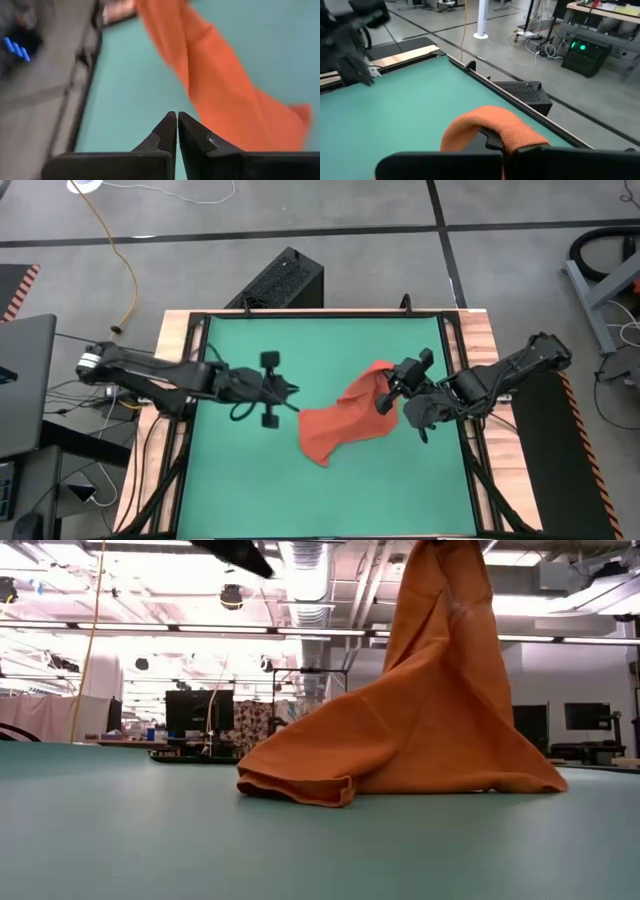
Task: Roll towel
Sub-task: Roll the orange towel
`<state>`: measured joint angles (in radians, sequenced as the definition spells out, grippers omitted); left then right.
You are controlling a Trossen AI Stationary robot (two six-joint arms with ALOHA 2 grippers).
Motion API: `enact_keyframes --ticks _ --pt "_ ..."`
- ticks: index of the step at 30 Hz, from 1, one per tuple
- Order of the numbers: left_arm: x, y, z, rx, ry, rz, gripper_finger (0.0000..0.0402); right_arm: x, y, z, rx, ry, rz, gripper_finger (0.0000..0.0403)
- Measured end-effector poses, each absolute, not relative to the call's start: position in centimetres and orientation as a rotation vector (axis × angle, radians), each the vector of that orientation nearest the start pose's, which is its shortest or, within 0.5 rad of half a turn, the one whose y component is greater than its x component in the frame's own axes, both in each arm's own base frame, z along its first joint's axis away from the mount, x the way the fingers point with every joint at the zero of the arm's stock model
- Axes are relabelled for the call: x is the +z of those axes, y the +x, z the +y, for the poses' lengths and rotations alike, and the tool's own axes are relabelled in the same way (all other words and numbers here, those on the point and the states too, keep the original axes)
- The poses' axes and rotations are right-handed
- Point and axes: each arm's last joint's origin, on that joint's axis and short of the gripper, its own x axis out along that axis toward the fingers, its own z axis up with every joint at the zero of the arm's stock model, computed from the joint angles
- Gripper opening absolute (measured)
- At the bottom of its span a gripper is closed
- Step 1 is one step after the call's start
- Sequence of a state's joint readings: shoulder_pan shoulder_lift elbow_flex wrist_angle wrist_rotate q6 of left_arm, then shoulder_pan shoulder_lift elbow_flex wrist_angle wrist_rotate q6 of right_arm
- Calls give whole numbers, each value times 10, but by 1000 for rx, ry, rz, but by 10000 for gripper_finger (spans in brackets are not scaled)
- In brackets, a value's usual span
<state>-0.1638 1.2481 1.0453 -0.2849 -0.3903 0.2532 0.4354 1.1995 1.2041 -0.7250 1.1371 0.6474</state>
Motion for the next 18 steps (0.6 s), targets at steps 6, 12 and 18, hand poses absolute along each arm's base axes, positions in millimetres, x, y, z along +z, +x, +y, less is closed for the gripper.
enact_keyframes --ticks 6,12,18 --pt "290 275 -37 93 432 232 65 359 220 73 -781 107 268 5" --pt "263 292 -40 192 491 229 124 362 226 72 -790 138 226 5" --pt "247 330 -52 381 650 264 139 359 248 68 -809 129 205 5"
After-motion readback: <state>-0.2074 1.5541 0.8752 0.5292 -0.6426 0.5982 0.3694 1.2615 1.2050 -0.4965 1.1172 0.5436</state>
